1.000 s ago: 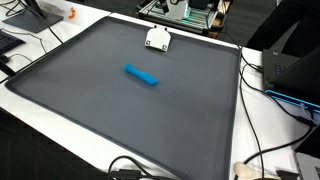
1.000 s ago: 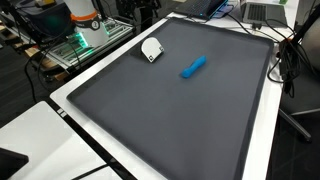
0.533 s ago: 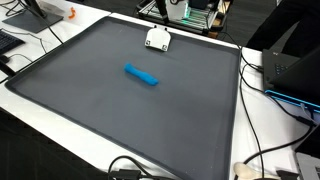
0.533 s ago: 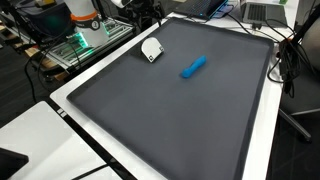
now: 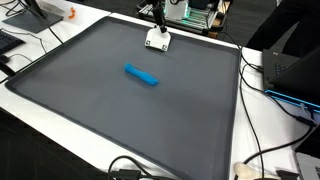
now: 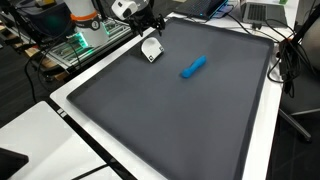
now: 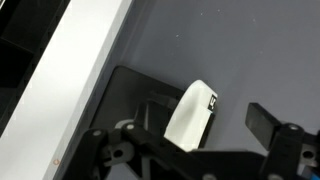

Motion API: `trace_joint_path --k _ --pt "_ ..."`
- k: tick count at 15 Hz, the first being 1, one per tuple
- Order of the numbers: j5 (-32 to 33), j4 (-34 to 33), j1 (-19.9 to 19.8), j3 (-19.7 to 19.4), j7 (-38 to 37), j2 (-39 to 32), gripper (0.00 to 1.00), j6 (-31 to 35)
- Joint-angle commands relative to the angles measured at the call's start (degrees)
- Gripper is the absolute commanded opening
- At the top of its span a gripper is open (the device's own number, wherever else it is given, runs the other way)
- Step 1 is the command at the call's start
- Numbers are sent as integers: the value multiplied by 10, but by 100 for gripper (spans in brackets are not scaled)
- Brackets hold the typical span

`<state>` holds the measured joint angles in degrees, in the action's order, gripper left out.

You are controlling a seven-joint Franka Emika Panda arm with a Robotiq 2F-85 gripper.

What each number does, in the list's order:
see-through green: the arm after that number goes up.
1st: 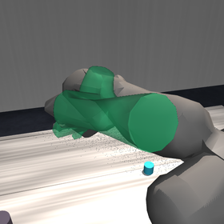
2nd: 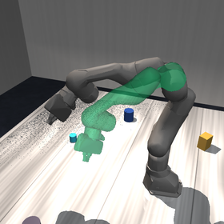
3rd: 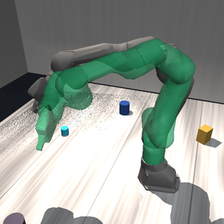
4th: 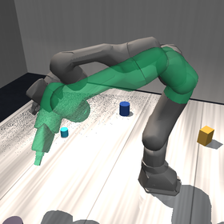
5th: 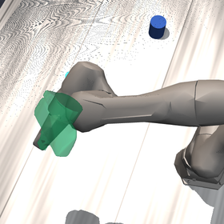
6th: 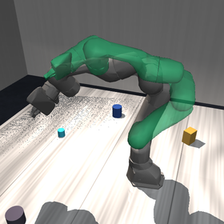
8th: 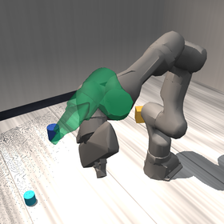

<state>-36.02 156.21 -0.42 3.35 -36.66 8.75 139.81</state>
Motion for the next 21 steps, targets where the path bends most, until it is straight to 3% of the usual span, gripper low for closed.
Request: trace_joint_path --k 1,7,9,21 --pt "-42 3 12 -2 5 -23 100 44" --pt "-40 7 15 0 -5 -42 100 90" --pt "-53 4 18 -2 13 -45 100 82" --pt "-46 11 19 1 -37 -54 100 121"
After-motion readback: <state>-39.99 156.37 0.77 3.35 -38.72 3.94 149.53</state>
